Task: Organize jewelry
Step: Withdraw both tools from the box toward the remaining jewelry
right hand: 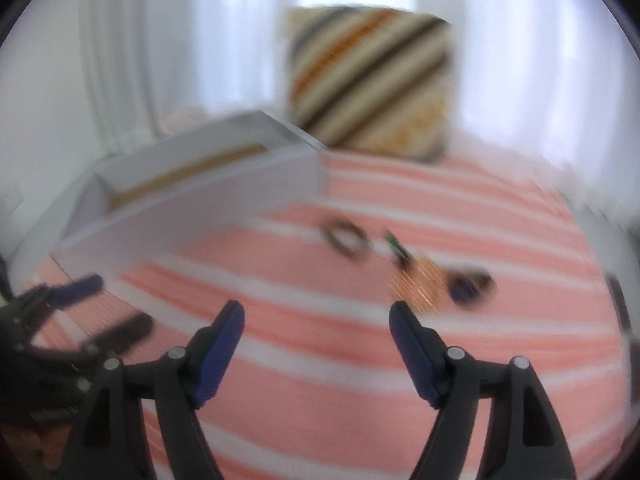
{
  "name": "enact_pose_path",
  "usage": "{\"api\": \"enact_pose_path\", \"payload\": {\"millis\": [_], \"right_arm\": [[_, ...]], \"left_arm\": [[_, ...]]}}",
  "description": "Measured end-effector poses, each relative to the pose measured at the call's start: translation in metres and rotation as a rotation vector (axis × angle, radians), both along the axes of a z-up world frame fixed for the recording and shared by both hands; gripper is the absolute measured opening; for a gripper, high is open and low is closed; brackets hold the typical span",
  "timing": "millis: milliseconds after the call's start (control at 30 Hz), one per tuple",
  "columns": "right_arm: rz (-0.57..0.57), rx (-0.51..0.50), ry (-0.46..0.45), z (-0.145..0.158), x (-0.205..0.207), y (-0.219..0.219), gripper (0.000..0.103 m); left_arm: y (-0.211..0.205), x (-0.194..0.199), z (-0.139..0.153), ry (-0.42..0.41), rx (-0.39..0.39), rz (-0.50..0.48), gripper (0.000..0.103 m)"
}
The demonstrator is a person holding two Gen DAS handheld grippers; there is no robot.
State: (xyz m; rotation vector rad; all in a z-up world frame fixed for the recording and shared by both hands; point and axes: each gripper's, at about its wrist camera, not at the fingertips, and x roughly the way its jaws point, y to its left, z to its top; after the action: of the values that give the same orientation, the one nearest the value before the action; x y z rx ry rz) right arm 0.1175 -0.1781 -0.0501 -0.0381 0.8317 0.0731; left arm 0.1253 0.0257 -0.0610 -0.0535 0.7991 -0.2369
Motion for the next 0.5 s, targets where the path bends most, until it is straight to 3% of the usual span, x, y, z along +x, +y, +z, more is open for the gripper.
{"api": "enact_pose_path", "payload": {"millis": [133,267,333,500], "right_arm": [[-0.109,-0.021,0.045,-0.027,-0.033,-0.045,0.076],[-0.188,0.02,0.092,-0.041,-0.051,-0.077,0.076],[-0.213,0.027,0.103,-0.044,-0.055,-0.084,0.076],[-0.244,0.032,0.113,-0.04,-0.054,-0.088,0.076]], "left_arm": [[-0.029,-0.008,-0.022,0.063,0.037,-0.026,0.092],[-0.047,-0.012,-0.03,0.114,0.058,-0.063,0.093],[-0.054,-0.014,-0.028,0.107,0.096,-0.053,0.099],[-0.064,-0.019,-0.023,0.051,0.15,-0.05,0.099]]}}
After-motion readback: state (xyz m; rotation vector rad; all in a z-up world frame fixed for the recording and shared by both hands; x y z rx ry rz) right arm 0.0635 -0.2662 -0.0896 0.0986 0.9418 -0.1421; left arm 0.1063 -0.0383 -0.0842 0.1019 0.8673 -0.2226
